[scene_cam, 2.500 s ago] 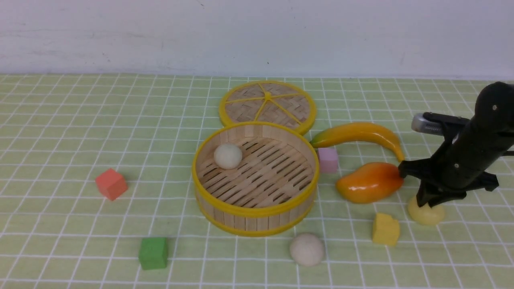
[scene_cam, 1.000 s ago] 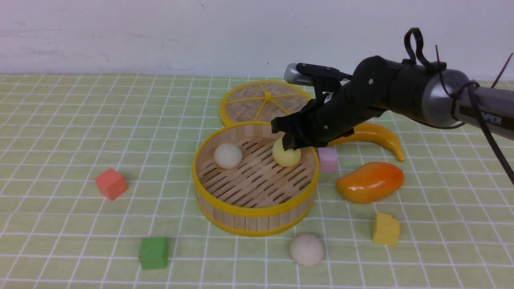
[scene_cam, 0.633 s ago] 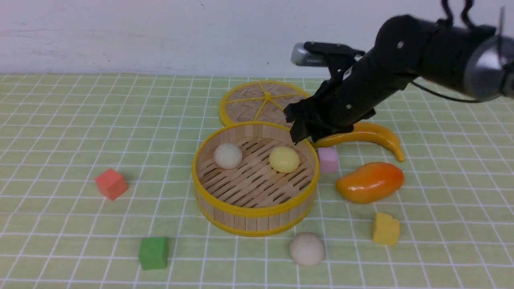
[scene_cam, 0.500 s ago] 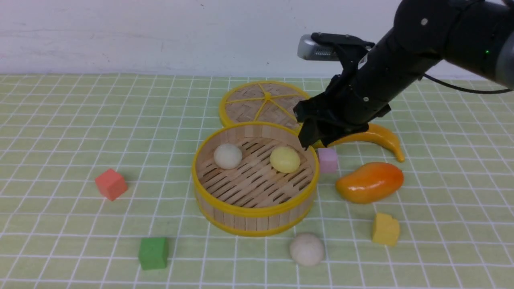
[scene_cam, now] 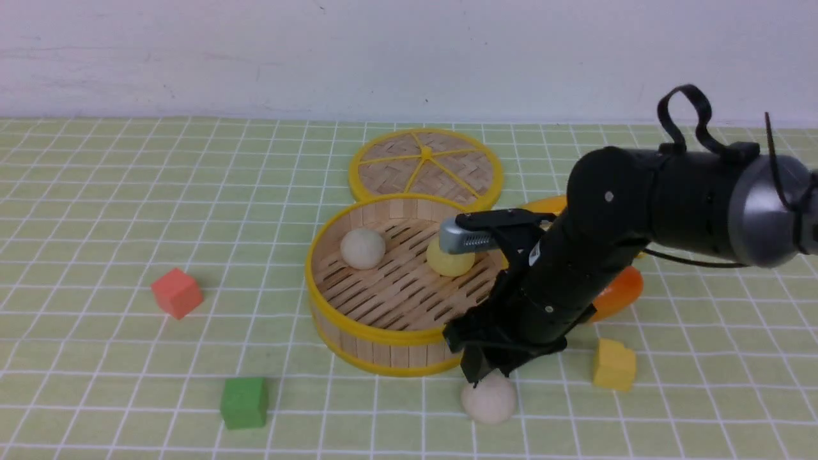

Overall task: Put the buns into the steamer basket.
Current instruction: Use the right arm to grab a steamed stuffed bun, then use the right arm to put the steamed stuffed bun into the steamer

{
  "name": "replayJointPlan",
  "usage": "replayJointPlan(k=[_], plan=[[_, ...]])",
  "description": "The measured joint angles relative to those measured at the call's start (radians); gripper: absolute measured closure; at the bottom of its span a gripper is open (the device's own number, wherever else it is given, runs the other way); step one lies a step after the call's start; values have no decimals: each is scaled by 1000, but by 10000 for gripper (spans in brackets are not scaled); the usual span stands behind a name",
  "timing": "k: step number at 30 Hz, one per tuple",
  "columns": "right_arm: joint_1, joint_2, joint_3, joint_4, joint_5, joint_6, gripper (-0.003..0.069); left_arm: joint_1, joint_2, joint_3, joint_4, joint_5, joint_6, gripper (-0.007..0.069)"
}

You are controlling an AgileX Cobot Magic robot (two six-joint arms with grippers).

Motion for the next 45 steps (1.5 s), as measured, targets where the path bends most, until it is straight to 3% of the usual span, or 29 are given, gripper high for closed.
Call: replayJointPlan(k=[5,9,12,13,14,16,28,39,43,45], plan=[[0,38,3,-6,-2,-1,328,0,0,0,0,0,0,447],[0,60,3,-12,-2,-1,390,0,0,0,0,0,0,442],[0,60,3,-13,2,-1,542,0,0,0,0,0,0,440],[0,60,3,-13,4,-1,551,0,0,0,0,0,0,440],[0,60,2,-13,13,-1,620,0,0,0,0,0,0,438],[0,60,-6,-13,37,-1,647,0,0,0,0,0,0,437],[0,49,-336,-24,323,0,647,0,0,0,0,0,0,431],[0,167,-432,-43,61,-1,634,0,0,0,0,0,0,419],[0,223,-432,-42,37,-1,595,0,0,0,0,0,0,416],[0,250,-432,-43,35,-1,523,0,0,0,0,0,0,416]])
